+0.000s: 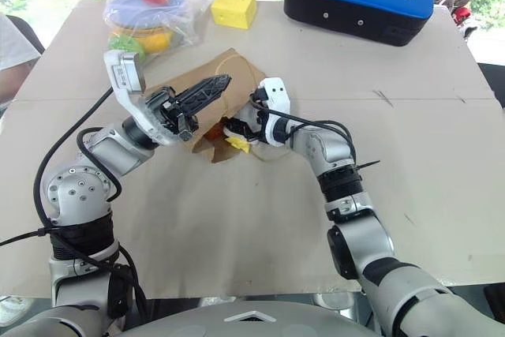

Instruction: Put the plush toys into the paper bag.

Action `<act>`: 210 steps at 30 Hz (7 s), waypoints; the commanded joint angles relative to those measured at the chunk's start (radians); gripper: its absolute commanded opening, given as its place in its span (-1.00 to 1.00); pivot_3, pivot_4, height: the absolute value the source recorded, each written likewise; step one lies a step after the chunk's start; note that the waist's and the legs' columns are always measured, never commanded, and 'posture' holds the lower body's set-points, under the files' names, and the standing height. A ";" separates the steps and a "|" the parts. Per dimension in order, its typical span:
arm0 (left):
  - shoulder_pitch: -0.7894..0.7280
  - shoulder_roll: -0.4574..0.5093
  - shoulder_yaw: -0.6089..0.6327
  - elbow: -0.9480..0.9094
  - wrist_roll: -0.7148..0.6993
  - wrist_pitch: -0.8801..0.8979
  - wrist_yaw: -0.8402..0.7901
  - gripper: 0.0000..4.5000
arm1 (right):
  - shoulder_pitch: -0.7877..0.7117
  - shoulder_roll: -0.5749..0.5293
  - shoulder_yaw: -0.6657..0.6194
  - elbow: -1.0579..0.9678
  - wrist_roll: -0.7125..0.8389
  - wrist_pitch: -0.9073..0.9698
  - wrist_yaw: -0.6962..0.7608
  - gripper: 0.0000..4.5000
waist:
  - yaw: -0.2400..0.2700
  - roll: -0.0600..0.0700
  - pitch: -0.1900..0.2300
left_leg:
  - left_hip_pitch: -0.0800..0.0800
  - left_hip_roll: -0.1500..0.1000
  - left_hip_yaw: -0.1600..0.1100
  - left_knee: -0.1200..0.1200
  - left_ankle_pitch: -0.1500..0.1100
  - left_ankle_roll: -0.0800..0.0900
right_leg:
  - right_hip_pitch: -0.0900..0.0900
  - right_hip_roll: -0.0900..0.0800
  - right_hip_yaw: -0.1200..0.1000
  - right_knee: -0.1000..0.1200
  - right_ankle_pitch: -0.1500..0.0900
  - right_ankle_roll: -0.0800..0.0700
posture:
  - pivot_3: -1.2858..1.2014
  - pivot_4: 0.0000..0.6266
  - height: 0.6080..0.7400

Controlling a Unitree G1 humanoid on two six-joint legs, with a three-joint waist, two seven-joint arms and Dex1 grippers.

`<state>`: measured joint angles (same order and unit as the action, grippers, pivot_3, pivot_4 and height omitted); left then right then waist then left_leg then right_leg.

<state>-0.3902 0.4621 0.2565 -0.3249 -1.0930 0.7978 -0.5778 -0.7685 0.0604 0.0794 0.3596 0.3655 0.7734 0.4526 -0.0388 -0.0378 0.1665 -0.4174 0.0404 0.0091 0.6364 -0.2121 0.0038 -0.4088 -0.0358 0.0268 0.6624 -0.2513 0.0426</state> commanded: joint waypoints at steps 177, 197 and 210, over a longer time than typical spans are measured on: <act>-0.230 0.171 -0.239 0.730 0.649 -0.885 -0.980 -0.54 | 0.847 -0.852 -0.354 -0.955 0.199 -0.373 0.478 -0.50 | 0.024 -0.001 0.000 | 0.000 0.001 0.005 0.001 0.000 0.001 | 0.000 0.001 0.003 -0.001 0.000 0.001 | 0.03 -0.52 1.00; 0.372 0.311 0.155 0.050 0.400 -0.313 -0.510 0.97 | 0.942 -0.882 -0.490 -0.866 0.223 -0.450 0.595 1.00 | 0.025 -0.001 0.000 | 0.001 0.003 0.004 0.001 -0.001 0.001 | 0.000 0.000 0.003 -0.001 -0.001 0.001 | 0.03 -0.52 1.00; 0.856 0.191 0.325 -0.111 0.400 -0.343 -0.410 0.97 | 1.189 -0.818 -0.607 -0.740 0.141 -0.646 0.670 1.00 | 0.030 0.000 -0.003 | 0.004 0.003 0.006 0.002 -0.001 0.001 | 0.002 -0.001 0.003 -0.002 -0.005 0.000 | 0.03 -0.52 1.00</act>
<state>0.4686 0.6455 0.5492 -0.4152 -0.6885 0.4860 -0.9813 0.4244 -0.7642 -0.5014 -0.3694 0.4996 0.1572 1.1272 -0.0088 -0.0376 0.1635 -0.4135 0.0444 0.0153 0.6390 -0.2129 0.0047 -0.4071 -0.0371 0.0300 0.6608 -0.2564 0.0425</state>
